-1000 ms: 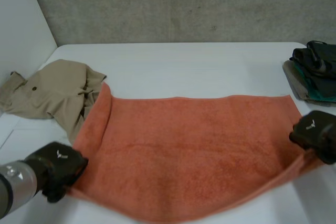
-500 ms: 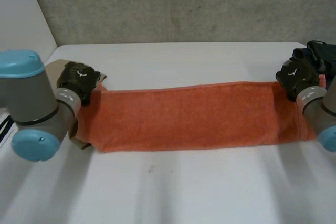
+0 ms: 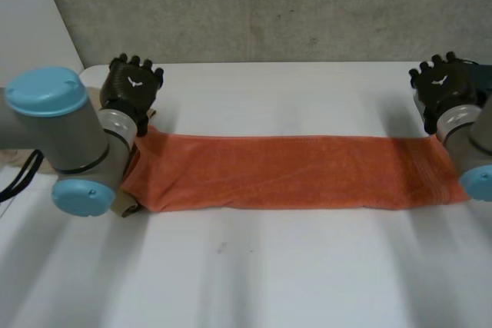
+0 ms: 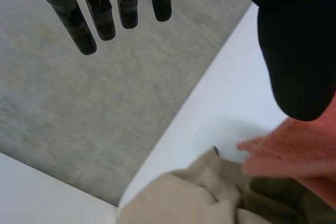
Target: Fold the laundry.
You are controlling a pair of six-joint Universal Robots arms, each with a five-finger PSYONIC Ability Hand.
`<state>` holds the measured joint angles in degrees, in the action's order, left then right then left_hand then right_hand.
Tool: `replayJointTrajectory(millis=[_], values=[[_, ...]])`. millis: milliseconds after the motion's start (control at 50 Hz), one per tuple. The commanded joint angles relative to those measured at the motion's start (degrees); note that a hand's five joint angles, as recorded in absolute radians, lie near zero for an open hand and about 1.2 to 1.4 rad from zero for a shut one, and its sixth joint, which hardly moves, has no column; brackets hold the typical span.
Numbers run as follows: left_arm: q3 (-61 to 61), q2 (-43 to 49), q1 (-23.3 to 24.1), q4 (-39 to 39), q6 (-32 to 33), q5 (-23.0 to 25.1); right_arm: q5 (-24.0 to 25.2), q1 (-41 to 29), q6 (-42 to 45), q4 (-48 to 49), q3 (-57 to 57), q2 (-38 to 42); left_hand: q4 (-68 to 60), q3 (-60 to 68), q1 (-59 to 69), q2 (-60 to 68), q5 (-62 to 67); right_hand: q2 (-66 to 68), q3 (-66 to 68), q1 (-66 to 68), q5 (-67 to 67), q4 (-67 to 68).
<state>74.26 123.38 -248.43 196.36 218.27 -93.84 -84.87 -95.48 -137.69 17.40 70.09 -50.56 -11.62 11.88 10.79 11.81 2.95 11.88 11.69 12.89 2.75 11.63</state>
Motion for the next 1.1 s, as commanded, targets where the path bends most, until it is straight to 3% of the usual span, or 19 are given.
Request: replayJointTrajectory(millis=[20, 120, 180, 260, 400, 540, 620, 680, 820, 960, 1020, 1100], values=[[8.5, -9.7, -0.8, 2.0, -0.3, 1.5, 5.0, 3.8, -5.6, -15.0, 5.3, -10.7, 1.6, -1.9, -0.8, -1.8, -2.9, -1.9, -1.7, -2.9, -2.7, -1.6], [13.9, -13.8, -1.5, 0.4, -0.7, 3.6, 8.0, 7.8, -5.5, -25.3, 10.2, -15.0, 1.6, -1.9, -0.8, -1.8, -2.9, -1.1, -0.9, -2.1, -1.9, -0.8], [17.1, -15.9, -2.1, -1.4, -1.4, 4.5, 10.8, 10.6, -5.4, -27.2, 14.6, -17.0, 1.6, -1.9, -0.8, -1.8, -2.9, 6.2, 6.4, 5.2, 5.3, 6.4], [20.9, -17.7, -2.3, -2.7, -2.9, 5.3, 14.9, 13.7, -4.3, -24.2, 20.1, -18.3, 1.6, -1.9, -0.8, -1.8, -2.9, 9.4, 9.6, 8.4, 8.5, 9.6], [24.6, -18.3, -2.3, -0.5, -6.1, 5.4, 17.8, 17.2, -0.6, -13.8, 26.8, -16.8, 1.6, -1.9, -0.8, -1.8, -2.9, 14.6, 14.8, 13.6, 13.7, 14.9], [25.3, -17.7, -2.0, 1.2, -7.1, 5.2, 17.2, 17.7, -0.5, -5.2, 28.0, -12.3, 1.6, -1.9, -0.8, -1.8, -2.9, 16.3, 16.5, 15.3, 15.4, 16.5], [25.3, -17.5, -1.6, 1.7, -7.5, 4.7, 16.7, 17.8, -0.7, -1.7, 27.7, -9.4, 1.6, -1.9, -0.8, -1.8, -2.9, 24.7, 24.9, 23.7, 23.8, 24.9], [25.3, -17.7, -1.3, 1.8, -7.8, 4.1, 16.1, 18.3, -1.3, 0.8, 27.4, -8.5, 1.6, -1.9, -0.8, -1.8, -2.9, 68.0, 68.2, 67.0, 67.1, 68.3], [25.3, -18.8, -1.0, 1.7, -8.0, 2.9, 14.1, 23.0, -3.0, 1.4, 27.2, -11.8, 1.6, -1.9, -0.8, -1.8, -2.9, 68.1, 68.3, 67.1, 67.3, 68.4], [26.8, -21.7, -1.5, 1.2, -8.5, 2.8, 11.0, 28.9, 6.5, -1.4, 21.9, -11.0, 1.6, -1.9, -0.8, -1.8, -2.9, 68.1, 68.3, 67.1, 67.3, 68.4], [27.4, -22.6, -1.7, 1.2, -8.7, 2.9, 7.9, 28.0, 14.7, -4.2, 19.7, -10.4, 1.6, -1.9, -0.8, -1.8, -2.9, 68.1, 68.3, 67.1, 67.3, 68.4], [28.1, -23.4, -2.0, 1.2, -9.2, 2.9, 6.4, 19.5, 15.3, -3.0, 18.2, -11.3, 1.6, -1.9, -0.8, -1.8, -2.9, 68.1, 68.3, 67.1, 67.3, 68.4]])
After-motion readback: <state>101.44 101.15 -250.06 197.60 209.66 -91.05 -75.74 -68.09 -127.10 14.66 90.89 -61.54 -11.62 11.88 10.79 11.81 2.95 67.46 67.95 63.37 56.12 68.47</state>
